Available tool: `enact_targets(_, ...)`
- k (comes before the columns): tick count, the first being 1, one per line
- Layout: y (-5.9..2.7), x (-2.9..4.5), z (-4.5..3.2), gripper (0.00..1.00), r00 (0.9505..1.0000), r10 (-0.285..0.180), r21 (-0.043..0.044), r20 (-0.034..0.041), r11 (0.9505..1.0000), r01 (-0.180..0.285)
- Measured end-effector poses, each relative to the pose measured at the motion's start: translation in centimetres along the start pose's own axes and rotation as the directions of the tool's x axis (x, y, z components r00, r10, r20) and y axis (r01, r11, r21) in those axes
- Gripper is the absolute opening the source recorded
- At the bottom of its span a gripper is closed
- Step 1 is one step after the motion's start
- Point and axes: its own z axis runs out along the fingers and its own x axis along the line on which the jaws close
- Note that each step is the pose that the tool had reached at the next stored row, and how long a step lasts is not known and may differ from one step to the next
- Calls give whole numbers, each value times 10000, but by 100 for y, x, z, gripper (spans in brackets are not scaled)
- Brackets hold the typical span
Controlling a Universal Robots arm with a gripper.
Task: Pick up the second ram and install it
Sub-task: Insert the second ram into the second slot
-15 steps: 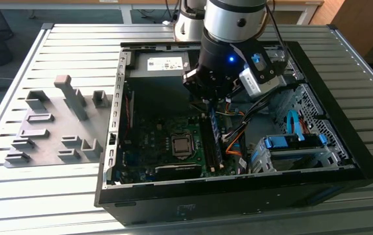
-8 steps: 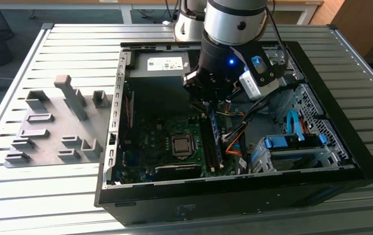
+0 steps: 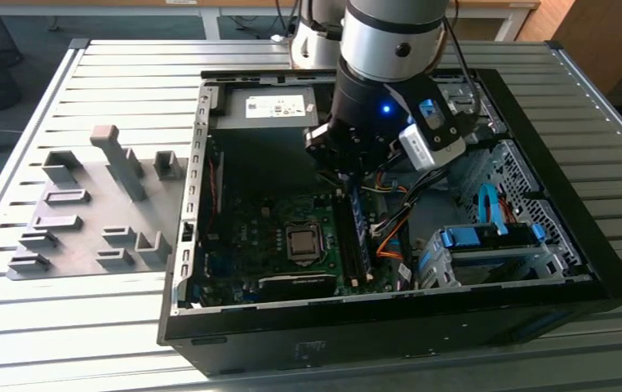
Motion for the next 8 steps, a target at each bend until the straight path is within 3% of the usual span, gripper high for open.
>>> enact_targets(8,-3,-3,134,14,10000,39,2,0,10000,-39)
